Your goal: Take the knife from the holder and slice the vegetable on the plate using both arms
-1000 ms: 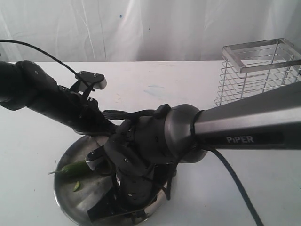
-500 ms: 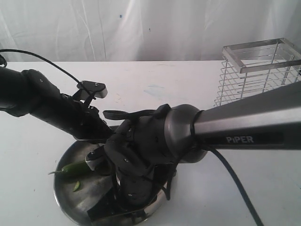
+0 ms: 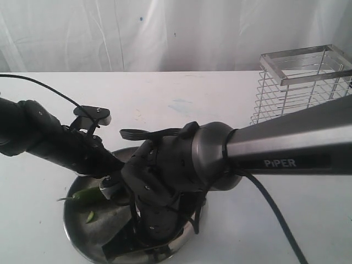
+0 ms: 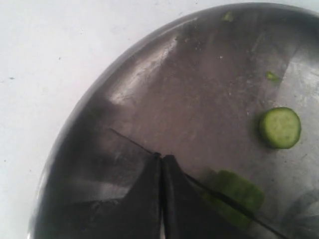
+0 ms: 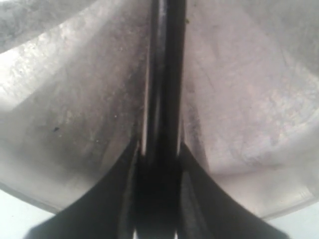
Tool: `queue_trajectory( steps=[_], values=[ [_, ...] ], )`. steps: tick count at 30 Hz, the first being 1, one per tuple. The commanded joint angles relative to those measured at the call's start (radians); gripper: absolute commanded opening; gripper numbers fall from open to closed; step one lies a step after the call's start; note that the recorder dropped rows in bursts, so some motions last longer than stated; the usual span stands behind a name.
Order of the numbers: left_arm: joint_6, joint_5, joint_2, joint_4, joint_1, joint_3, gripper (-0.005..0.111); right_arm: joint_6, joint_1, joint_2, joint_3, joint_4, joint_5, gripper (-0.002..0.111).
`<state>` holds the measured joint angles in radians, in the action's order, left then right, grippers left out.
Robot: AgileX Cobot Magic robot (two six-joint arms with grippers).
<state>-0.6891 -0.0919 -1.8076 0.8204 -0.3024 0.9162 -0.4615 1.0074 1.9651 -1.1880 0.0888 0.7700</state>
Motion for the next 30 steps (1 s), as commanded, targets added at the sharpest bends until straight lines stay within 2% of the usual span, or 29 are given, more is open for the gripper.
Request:
queue_trajectory(
  steps=[1, 8, 13, 25, 30],
  values=[
    [0.001, -0.016, 0.001, 0.004, 0.0, -0.007, 0.0, 0.014, -0.001, 0.05, 0.014, 0.094, 0.04, 0.0],
    [0.005, -0.03, 0.134, 0.023, 0.0, -0.007, 0.0, 0.014, -0.001, 0.052, 0.012, 0.261, 0.133, 0.0],
    [0.005, -0.025, 0.062, 0.033, -0.001, -0.007, 0.0, 0.014, -0.001, 0.052, 0.012, 0.31, 0.133, 0.0],
    [0.005, 0.053, 0.06, 0.093, -0.001, -0.004, 0.0, 0.014, -0.001, 0.052, 0.012, 0.307, 0.129, 0.0],
    [-0.003, -0.035, 0.027, 0.093, -0.001, 0.053, 0.0, 0.014, -0.001, 0.052, 0.012, 0.305, 0.129, 0.0]
  ],
)
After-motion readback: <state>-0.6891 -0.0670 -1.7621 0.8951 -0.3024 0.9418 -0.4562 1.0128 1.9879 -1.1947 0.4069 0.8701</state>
